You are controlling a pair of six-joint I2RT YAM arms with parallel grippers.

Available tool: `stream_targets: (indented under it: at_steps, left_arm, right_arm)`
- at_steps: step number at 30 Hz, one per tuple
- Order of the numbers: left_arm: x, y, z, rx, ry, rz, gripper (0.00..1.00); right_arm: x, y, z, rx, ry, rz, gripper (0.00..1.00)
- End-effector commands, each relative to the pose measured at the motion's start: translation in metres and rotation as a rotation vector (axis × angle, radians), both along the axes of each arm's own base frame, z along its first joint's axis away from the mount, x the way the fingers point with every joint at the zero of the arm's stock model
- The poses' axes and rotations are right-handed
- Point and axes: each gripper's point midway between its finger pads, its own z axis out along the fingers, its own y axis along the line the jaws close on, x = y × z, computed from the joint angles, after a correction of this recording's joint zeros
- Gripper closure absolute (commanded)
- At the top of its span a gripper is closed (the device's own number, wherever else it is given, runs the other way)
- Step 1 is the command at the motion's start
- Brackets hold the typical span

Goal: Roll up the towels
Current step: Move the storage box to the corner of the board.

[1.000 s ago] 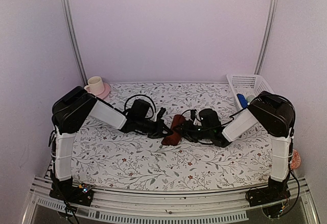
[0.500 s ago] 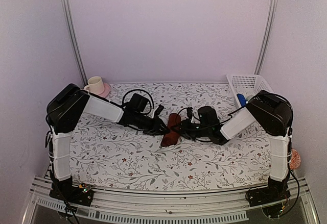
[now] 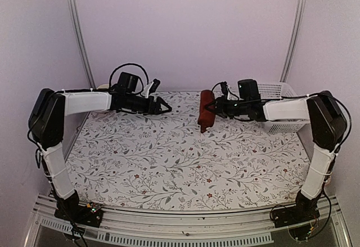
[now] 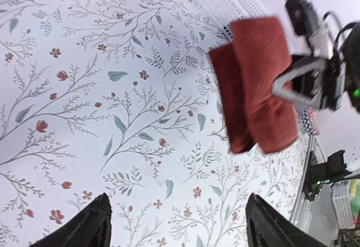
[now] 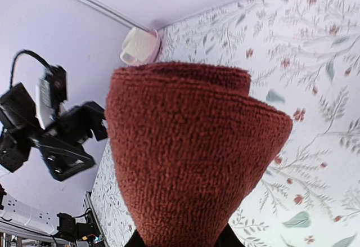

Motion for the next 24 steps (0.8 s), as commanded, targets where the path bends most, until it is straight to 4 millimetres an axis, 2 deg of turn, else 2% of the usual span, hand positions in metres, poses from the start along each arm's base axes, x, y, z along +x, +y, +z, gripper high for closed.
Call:
stream_targets:
  at_steps: [1, 5, 8, 12, 14, 17, 19, 24]
  left_arm:
    - [0.001, 0.029, -0.016, 0.124, -0.032, -0.033, 0.17]
    - [-0.002, 0.047, -0.013, 0.129, -0.056, -0.049, 0.17]
    - [-0.002, 0.057, -0.008, 0.173, -0.083, -0.067, 0.17]
    - [-0.003, 0.067, 0.002, 0.220, -0.136, -0.083, 0.17]
    - [-0.008, 0.072, 0.001, 0.228, -0.127, -0.097, 0.17]
    - [-0.019, 0.079, -0.006, 0.250, -0.102, -0.122, 0.16]
    - [-0.025, 0.086, -0.011, 0.276, -0.094, -0.129, 0.16]
    - [-0.031, 0.102, -0.023, 0.300, -0.066, -0.112, 0.16]
  right_arm:
    - [0.018, -0.052, 0.071, -0.101, -0.142, 0.013, 0.95]
    - [0.031, -0.111, 0.113, -0.157, -0.183, -0.027, 0.95]
    - [0.049, -0.170, 0.139, -0.238, -0.240, -0.161, 0.94]
    - [0.073, -0.244, 0.153, -0.393, -0.263, -0.348, 0.93]
    - [0.081, -0.274, 0.147, -0.478, -0.247, -0.427, 0.93]
    - [0.088, -0.304, 0.129, -0.633, -0.208, -0.502, 0.93]
    - [0.090, -0.316, 0.110, -0.720, -0.160, -0.514, 0.93]
    - [0.087, -0.331, 0.070, -0.848, -0.042, -0.493, 0.94]
